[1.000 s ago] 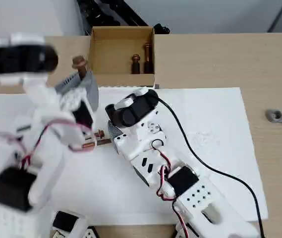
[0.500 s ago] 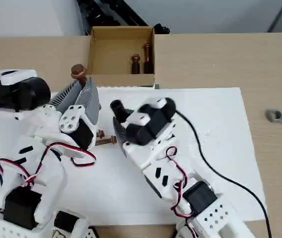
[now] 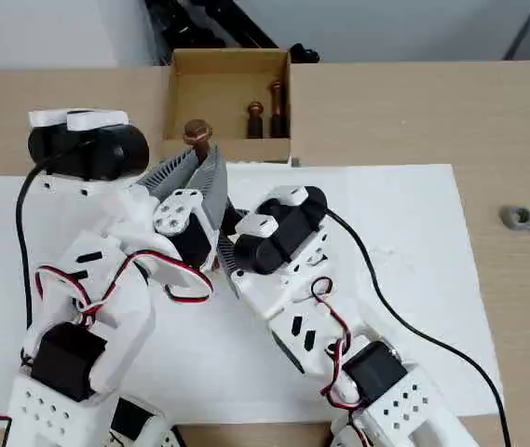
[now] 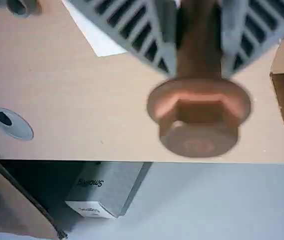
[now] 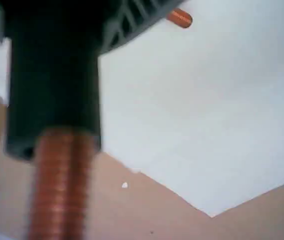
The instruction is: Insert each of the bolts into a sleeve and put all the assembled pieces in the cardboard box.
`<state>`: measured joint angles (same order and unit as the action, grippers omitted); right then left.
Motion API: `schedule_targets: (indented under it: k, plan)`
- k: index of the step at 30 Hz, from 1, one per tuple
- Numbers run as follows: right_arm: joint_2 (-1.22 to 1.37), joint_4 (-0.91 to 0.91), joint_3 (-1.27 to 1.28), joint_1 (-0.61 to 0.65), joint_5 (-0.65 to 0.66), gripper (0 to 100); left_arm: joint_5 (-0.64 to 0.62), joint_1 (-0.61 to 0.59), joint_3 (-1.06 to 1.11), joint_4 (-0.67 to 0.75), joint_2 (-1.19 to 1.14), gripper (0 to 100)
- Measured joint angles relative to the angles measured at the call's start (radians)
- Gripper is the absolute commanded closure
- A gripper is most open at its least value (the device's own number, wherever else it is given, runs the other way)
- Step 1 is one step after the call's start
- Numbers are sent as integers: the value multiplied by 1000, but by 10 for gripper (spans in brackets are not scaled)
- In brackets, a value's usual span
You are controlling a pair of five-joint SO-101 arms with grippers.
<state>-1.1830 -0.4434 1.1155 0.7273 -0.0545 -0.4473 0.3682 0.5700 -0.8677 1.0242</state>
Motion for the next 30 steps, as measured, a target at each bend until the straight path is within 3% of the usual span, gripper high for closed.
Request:
schedule_targets:
  k: [15,30]
  plan:
    - [0,0,0,0,0,997,0,-60,0,-41,54,993]
    - [0,0,2,0,0,997,-3,-60,17,26,-40,993]
